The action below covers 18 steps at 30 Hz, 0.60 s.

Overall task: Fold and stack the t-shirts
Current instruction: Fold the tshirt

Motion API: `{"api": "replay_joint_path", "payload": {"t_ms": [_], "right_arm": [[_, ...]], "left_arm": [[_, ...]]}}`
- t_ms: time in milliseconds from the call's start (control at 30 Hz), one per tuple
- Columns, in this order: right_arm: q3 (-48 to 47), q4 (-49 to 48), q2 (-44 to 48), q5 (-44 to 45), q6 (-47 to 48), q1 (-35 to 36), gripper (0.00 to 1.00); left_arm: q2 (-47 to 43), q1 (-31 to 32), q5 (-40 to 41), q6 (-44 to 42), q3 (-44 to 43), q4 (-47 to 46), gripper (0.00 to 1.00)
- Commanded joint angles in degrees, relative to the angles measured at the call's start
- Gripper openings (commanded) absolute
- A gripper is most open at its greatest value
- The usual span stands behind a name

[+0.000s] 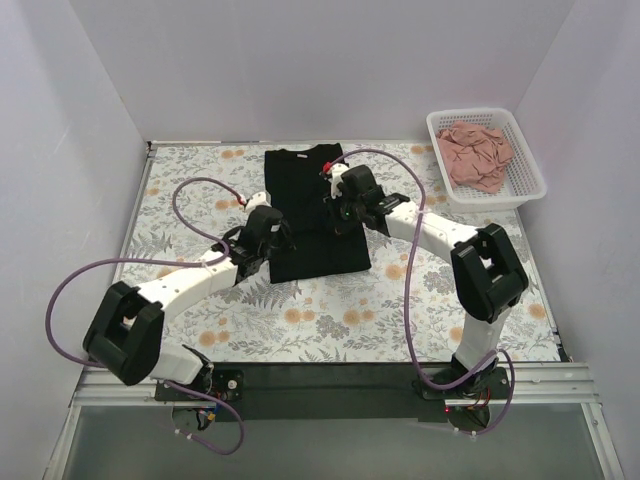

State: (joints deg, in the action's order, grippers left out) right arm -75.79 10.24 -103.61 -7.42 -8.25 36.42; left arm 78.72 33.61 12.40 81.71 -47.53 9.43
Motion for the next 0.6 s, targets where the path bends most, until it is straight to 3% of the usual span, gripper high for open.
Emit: {"api": "replay_joint_path", "payload": {"t_ms": [0, 167, 367, 567], "right_arm": [[0.99, -5.66, -3.61, -2.6, -1.94, 1.1, 0.09], [0.21, -8.92, -8.44, -2.6, -2.82, 1.37, 0.06], [-4.18, -9.71, -13.71, 1.88, -1.25, 1.28, 0.06], [-11.82, -12.17, -20.3, 5.75, 0.42, -0.21, 0.17]], "left_arm": [[5.12, 1.81, -2.12, 3.54, 1.74, -2.14, 0.02], [11.35, 2.43, -5.89, 4.15, 1.47, -2.14, 0.0], [12.34, 2.61, -10.46, 6.09, 3.41, -0.55, 0.0], [10.93, 2.61, -12.05, 6.62, 5.16, 0.06, 0.0]]}}
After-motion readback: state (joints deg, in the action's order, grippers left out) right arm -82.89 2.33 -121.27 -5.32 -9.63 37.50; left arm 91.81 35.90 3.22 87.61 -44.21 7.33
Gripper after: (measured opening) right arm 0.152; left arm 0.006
